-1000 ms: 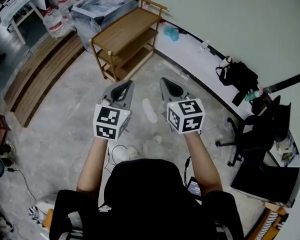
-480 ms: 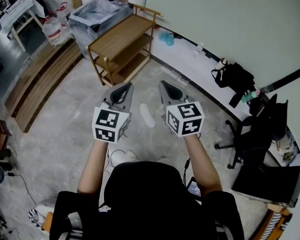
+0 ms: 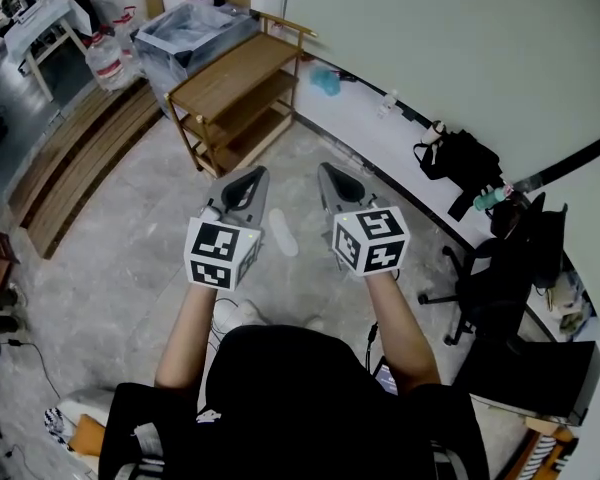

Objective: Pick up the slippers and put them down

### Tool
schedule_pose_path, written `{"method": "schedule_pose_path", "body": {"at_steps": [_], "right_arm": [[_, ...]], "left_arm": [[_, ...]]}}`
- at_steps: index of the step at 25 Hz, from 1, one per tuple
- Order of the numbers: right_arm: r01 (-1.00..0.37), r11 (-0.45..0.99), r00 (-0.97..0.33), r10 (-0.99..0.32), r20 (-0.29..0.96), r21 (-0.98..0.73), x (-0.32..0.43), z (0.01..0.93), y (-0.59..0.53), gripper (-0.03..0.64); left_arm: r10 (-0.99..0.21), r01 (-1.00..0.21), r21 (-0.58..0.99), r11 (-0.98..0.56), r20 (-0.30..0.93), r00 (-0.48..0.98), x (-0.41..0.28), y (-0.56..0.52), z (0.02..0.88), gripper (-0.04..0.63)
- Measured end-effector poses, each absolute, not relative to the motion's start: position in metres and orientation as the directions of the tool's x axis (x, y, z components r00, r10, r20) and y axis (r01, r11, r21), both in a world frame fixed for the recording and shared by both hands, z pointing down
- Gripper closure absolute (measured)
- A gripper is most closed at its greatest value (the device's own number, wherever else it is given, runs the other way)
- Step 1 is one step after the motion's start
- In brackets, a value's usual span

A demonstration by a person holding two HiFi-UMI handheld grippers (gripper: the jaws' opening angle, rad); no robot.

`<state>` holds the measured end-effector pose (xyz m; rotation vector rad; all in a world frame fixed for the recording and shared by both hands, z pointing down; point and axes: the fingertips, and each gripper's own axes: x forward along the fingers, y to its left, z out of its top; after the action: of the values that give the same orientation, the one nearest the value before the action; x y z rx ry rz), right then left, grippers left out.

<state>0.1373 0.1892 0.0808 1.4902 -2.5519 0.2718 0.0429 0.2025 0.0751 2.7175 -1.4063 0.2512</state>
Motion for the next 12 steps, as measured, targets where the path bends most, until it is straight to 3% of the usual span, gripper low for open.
{"method": "schedule_pose_path", "body": {"at_steps": [12], "right_arm": [[-0.872, 0.489, -0.482, -0.851, 0.209, -0.021, 0.170, 0.073, 0.213, 0.618]], "left_arm": [[-0.821, -0.823, -0.055, -0.566, 0.124, 0.557, 0.078, 0.223, 0.068, 0.591]]}}
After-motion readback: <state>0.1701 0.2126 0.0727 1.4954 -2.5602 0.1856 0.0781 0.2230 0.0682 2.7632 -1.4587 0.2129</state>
